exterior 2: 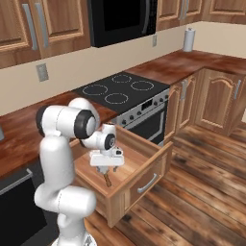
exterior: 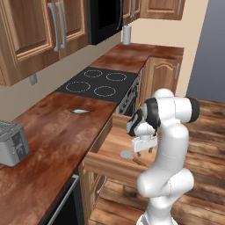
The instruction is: Pick the pizza cutter from the drawer and place it on the counter.
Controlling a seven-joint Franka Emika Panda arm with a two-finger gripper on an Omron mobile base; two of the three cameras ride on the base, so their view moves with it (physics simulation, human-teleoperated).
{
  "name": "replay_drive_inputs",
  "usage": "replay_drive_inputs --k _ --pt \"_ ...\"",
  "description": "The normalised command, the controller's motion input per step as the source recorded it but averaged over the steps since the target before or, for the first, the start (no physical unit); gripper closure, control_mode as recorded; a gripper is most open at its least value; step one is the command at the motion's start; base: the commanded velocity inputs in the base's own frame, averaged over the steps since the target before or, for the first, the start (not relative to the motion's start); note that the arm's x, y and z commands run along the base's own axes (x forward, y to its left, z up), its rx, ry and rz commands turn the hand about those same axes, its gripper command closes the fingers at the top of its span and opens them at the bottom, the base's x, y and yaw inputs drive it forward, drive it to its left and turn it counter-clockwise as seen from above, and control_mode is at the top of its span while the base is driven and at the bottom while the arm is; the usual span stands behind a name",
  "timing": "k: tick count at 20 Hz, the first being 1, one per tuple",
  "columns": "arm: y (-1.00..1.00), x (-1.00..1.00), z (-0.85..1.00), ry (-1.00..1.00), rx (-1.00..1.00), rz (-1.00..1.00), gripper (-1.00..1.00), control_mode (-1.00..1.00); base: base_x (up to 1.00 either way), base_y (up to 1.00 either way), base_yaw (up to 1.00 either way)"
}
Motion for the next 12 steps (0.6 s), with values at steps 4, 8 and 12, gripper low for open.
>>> replay_drive_inputs --k 4,8,12 --pt "0.00 0.30 -0.39 -0.02 0.00 0.00 -1.00 -1.00 0.00 0.00 0.00" --pt "0.05 0.40 -0.47 0.00 0.00 -0.01 -1.00 -1.00 0.00 0.00 0.00" --pt "0.13 0.48 -0.51 0.00 0.00 0.00 -1.00 -1.00 0.00 0.00 0.00"
